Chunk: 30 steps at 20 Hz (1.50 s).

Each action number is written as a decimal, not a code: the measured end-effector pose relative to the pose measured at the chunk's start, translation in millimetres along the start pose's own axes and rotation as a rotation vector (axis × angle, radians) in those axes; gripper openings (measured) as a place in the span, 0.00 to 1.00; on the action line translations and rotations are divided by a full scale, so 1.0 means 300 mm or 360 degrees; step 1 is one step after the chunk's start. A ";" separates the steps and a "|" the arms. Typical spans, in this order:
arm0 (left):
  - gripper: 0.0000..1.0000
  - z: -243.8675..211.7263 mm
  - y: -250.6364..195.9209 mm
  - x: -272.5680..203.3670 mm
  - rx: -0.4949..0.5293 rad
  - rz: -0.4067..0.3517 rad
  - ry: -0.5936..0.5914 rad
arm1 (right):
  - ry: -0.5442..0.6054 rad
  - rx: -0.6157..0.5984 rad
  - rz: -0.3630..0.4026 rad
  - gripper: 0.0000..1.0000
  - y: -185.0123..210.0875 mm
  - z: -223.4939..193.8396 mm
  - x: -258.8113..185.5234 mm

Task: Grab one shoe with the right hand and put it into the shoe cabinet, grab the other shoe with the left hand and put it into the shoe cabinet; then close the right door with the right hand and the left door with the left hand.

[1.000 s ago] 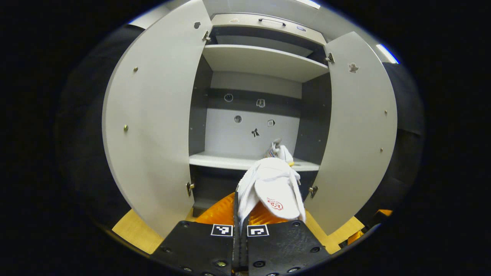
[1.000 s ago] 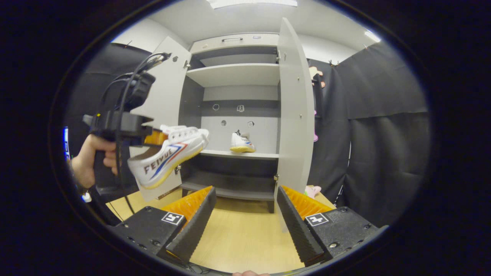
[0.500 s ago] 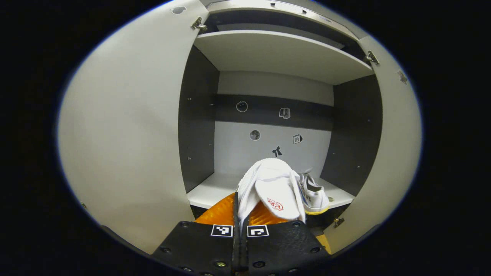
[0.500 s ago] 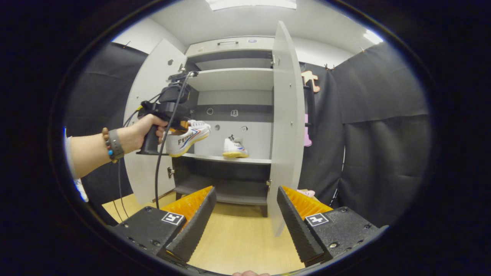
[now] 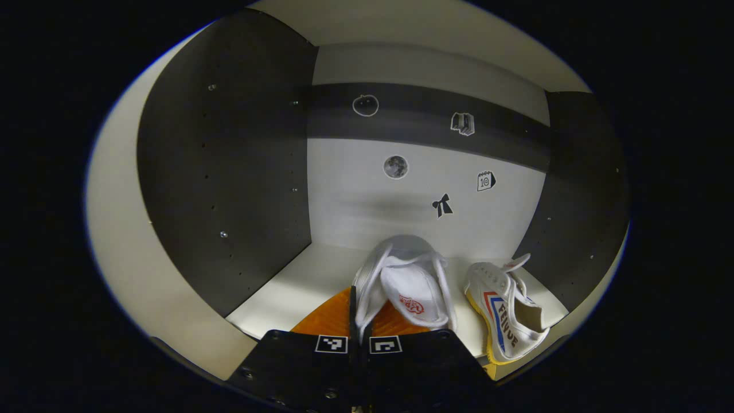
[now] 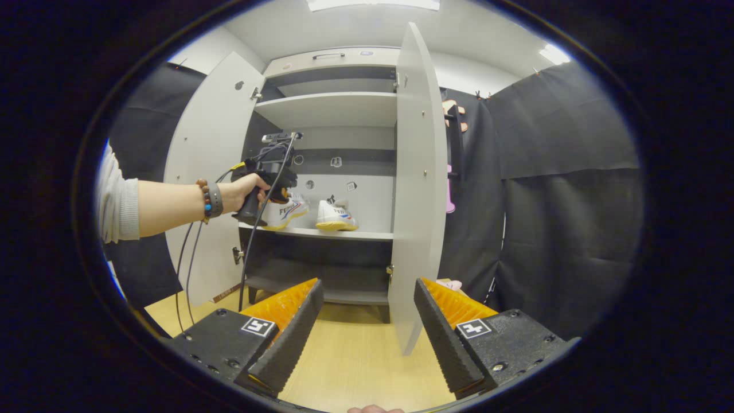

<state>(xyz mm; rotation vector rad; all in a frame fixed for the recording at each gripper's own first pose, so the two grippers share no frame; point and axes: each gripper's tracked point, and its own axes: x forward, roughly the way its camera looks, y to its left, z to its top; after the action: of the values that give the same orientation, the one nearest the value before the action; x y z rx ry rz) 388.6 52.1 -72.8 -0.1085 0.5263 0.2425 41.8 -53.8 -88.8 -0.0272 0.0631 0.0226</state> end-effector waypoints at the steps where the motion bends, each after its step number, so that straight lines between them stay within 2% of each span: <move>1: 0.00 -0.007 0.001 0.024 -0.0002 0.0016 0.0030 | 0.0004 0.0004 0.0000 1.00 0.002 0.000 0.005; 4: 0.00 -0.025 -0.029 0.058 -0.0050 -0.0031 0.0134 | 0.0006 0.0012 -0.0006 1.00 0.001 -0.005 0.016; 6: 0.00 -0.048 -0.020 0.079 0.0000 -0.0018 0.0198 | 0.0018 0.0019 -0.0003 1.00 0.004 -0.020 0.021; 7: 0.11 -0.060 -0.030 0.088 0.0008 -0.0024 0.0231 | 0.0023 0.0022 -0.0001 1.00 0.004 -0.024 0.024; 8: 0.00 -0.059 -0.032 0.092 0.0006 -0.0033 0.0233 | 0.0030 0.0025 0.0001 1.00 0.007 -0.032 0.027; 10: 0.01 -0.055 -0.061 0.086 -0.0026 -0.0115 0.0222 | 0.0043 0.0032 0.0007 1.00 0.009 -0.041 0.033; 11: 0.13 -0.054 -0.060 0.080 -0.0040 -0.0126 0.0222 | 0.0046 0.0035 0.0012 1.00 0.011 -0.043 0.037; 13: 0.25 -0.042 -0.062 0.063 -0.0063 -0.0165 0.0205 | 0.0045 0.0037 0.0021 1.00 0.016 -0.044 0.040; 16: 0.34 -0.029 -0.056 0.013 -0.0036 -0.0212 0.0179 | 0.0041 0.0036 0.0037 1.00 0.023 -0.041 0.045; 17: 0.53 -0.024 -0.057 -0.004 -0.0015 -0.0220 0.0159 | 0.0037 0.0039 0.0043 1.00 0.026 -0.037 0.047; 19: 0.53 -0.016 -0.045 -0.046 0.0015 -0.0222 0.0130 | 0.0024 0.0044 0.0055 1.00 0.033 -0.028 0.043; 20: 0.36 -0.008 -0.050 -0.076 0.0010 -0.0243 0.0095 | 0.0014 0.0044 0.0060 1.00 0.035 -0.019 0.043; 24: 0.36 0.100 -0.003 -0.251 0.0048 -0.0241 -0.0188 | -0.0024 0.0042 0.0089 1.00 0.046 0.020 0.027; 27: 0.36 0.146 0.021 -0.481 0.0062 -0.0285 -0.0404 | -0.0084 0.0043 0.0098 1.00 0.044 0.075 0.001; 30: 0.39 0.098 0.044 -0.748 0.0106 -0.0315 -0.0668 | -0.0139 0.0028 0.0094 0.99 0.029 0.127 -0.033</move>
<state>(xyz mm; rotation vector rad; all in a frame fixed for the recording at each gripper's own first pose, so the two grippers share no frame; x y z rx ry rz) 211.6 24.4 66.4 -0.0419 0.1040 0.0502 34.2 -44.3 -50.6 -0.0069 -0.0231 0.0821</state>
